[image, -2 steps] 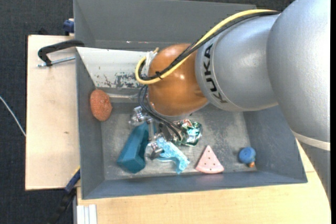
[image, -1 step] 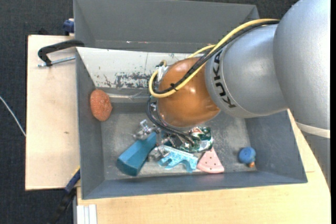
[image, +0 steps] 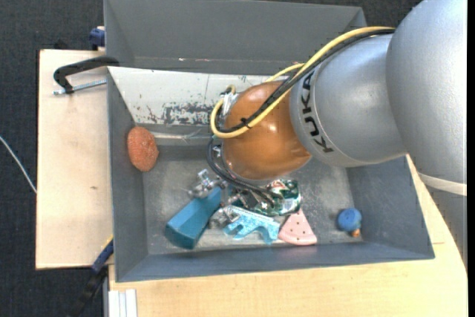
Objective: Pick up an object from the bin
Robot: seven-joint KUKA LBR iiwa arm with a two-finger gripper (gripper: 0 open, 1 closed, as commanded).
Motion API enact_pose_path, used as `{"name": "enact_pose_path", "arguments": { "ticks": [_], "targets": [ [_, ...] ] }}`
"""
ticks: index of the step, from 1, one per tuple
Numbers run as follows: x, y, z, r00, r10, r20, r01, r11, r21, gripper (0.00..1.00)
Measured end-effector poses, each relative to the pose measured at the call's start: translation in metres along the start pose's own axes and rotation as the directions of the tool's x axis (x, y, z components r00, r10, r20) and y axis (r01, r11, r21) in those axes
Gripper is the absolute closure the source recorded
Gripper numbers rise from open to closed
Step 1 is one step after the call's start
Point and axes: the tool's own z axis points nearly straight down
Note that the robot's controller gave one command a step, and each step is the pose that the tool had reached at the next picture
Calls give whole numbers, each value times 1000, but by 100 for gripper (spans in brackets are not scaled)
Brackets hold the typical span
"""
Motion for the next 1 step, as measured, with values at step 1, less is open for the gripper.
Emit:
{"name": "enact_pose_path", "arguments": {
  "ticks": [1],
  "targets": [
    [0, -12, -3, 995, -92, -26, 92, 996, -4, 100]
  ]
}}
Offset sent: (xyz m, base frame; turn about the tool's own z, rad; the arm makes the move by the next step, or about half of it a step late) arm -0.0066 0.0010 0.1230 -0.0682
